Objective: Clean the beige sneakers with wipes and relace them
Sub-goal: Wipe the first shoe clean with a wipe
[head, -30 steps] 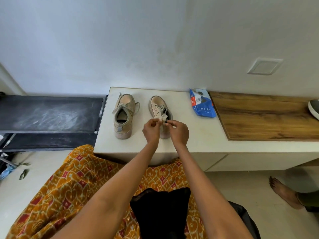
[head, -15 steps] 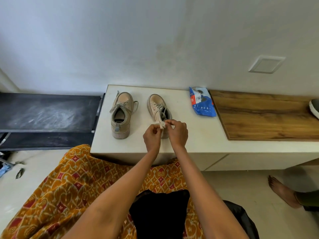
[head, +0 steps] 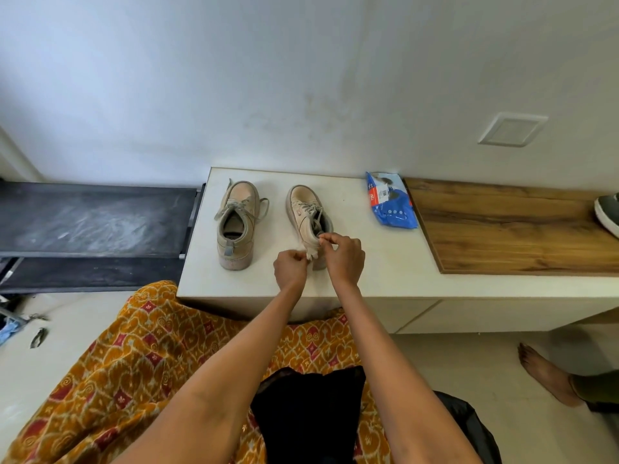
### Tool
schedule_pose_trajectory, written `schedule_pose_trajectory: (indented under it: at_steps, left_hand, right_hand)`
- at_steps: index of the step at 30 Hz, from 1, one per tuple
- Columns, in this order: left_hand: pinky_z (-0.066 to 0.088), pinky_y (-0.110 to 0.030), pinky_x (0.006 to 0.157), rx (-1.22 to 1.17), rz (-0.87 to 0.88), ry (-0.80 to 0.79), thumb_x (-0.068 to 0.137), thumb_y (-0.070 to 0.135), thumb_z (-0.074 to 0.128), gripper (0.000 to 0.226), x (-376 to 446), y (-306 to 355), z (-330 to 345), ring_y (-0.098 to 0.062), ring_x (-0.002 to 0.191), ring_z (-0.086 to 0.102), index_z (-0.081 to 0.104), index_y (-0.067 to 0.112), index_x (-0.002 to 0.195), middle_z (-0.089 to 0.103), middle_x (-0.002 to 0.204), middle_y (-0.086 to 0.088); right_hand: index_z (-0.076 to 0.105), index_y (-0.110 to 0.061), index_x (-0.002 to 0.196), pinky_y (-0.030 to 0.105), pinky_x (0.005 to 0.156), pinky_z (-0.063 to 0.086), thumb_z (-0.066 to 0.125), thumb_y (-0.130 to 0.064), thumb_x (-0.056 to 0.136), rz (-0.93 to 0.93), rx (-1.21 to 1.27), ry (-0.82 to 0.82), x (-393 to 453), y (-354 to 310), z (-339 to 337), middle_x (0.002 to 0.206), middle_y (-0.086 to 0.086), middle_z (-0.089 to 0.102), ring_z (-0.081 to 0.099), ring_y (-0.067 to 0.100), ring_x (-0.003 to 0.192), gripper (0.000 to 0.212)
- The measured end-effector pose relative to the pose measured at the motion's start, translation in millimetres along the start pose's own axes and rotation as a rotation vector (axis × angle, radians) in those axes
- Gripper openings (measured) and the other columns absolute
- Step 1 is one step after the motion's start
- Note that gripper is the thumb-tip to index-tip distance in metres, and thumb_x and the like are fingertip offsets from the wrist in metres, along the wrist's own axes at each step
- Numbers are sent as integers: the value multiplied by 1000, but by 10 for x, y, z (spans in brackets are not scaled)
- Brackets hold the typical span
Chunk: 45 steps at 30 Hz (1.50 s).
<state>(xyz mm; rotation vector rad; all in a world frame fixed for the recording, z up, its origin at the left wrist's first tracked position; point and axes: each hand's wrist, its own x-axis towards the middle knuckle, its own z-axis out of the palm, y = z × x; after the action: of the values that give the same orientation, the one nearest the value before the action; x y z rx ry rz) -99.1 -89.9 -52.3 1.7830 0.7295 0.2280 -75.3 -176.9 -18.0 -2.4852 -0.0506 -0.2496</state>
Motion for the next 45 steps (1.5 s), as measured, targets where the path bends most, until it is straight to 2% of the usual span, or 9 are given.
schedule_pose_trajectory:
  at_steps: [7, 13, 16, 20, 22, 29, 35, 39, 45]
  left_hand:
    - [45, -27, 72, -170, -253, 74, 87, 12, 65, 18, 115, 62, 27, -22, 89, 62, 70, 4, 103, 70, 103, -11]
    - [49, -29, 78, -226, -194, 108, 82, 7, 68, 11, 427, 166, 12, -24, 93, 63, 64, 7, 93, 68, 98, -10]
    - [51, -34, 85, -187, -219, 113, 80, 9, 71, 19, 563, 149, 61, -27, 97, 63, 67, 6, 99, 69, 102, -12]
    - [50, -30, 88, -279, -297, 141, 83, 6, 67, 20, 660, 222, 161, -27, 99, 64, 71, 3, 103, 70, 104, -13]
    - [50, -29, 88, -329, -243, 177, 84, 7, 65, 19, 617, 278, 217, -24, 98, 65, 71, 3, 103, 71, 103, -12]
    - [48, -19, 76, -215, 205, 150, 85, 5, 65, 16, 420, 206, 248, -13, 82, 62, 72, 5, 99, 69, 91, -7]
    - [44, -22, 75, -30, 79, 99, 85, 9, 64, 19, 816, 430, 166, -25, 93, 65, 72, 5, 102, 71, 100, -13]
    - [46, -25, 78, 13, 31, 69, 85, 11, 66, 19, 1003, 509, 112, -26, 97, 65, 72, 5, 102, 71, 101, -14]
    - [44, -17, 77, -147, 178, 101, 82, 4, 66, 16, 587, 259, 198, -19, 89, 65, 73, 4, 97, 72, 94, -10]
  right_hand:
    - [70, -26, 110, 29, 76, 40, 60, -34, 91, -26, -73, -20, 66, -27, -33, 104, 0, 71, 54, 22, 100, 24]
    - [69, -27, 107, 29, 76, 39, 64, -37, 86, -99, -167, 8, 102, 22, 9, 98, 0, 71, 55, 21, 99, 24]
    - [68, -25, 110, 30, 77, 37, 61, -30, 89, -89, -160, 24, 168, 35, 33, 100, 1, 71, 53, 22, 103, 22]
    - [69, -25, 111, 31, 77, 40, 59, -27, 91, -85, -137, -9, 285, 60, 48, 101, 2, 71, 52, 23, 105, 22]
    - [69, -24, 111, 30, 76, 39, 59, -26, 91, -87, -124, -14, 320, 74, 65, 102, 2, 70, 52, 22, 105, 22]
    - [68, -22, 112, 27, 75, 39, 59, -30, 91, -94, -64, 9, 332, 142, 133, 105, 2, 69, 52, 20, 106, 25]
    - [70, -24, 110, 30, 76, 42, 61, -26, 89, -94, -61, -5, 351, 143, 123, 102, 1, 69, 51, 20, 105, 23]
    - [70, -22, 110, 32, 76, 44, 61, -25, 89, -109, -64, -4, 351, 117, 92, 100, 4, 69, 52, 22, 105, 22]
    - [69, -24, 110, 26, 74, 41, 60, -27, 90, -88, -56, -1, 336, 116, 112, 101, 2, 70, 52, 20, 105, 22]
